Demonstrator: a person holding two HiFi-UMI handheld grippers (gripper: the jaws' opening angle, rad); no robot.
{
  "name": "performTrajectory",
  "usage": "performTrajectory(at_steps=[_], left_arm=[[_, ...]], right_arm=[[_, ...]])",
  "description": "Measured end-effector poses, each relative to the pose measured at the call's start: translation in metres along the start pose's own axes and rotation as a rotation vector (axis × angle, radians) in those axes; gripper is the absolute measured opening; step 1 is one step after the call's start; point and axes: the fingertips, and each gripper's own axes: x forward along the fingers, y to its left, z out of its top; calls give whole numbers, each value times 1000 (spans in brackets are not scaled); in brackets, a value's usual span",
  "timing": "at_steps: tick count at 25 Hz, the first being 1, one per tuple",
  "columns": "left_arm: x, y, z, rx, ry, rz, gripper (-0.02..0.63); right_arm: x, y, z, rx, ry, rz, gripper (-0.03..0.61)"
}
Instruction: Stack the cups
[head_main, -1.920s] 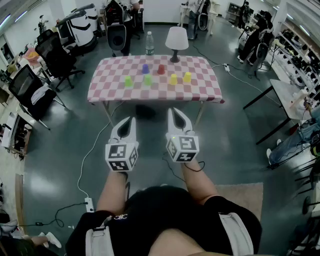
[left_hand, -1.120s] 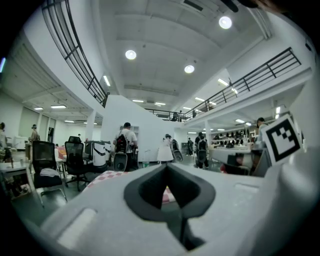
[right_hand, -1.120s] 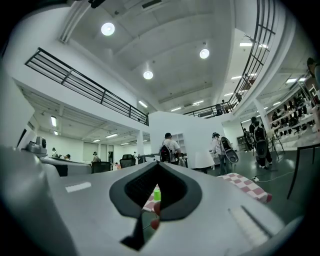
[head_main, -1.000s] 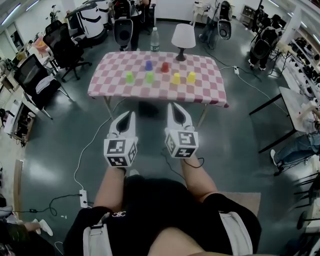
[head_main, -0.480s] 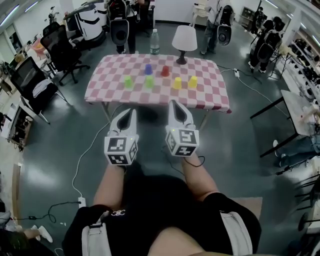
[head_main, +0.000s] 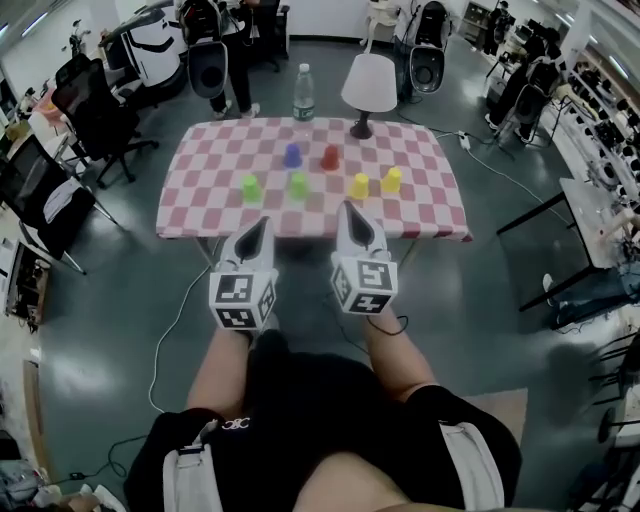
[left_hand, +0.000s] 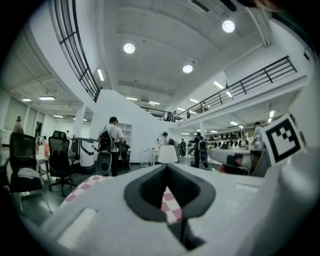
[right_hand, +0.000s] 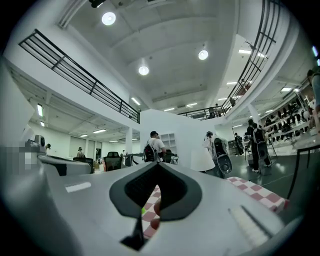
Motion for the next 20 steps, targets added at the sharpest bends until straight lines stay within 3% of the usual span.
performTrajectory(at_steps=[10, 15, 20], left_arm=[[97, 92, 28, 8, 16, -111, -2], [146, 97, 27, 7, 25, -143, -2], [155, 125, 24, -21, 38, -175, -2]], right_arm=[[121, 6, 10, -1, -4, -107, -5], [154, -23, 10, -2, -13, -141, -5], [175, -8, 8, 3, -11, -166, -5]])
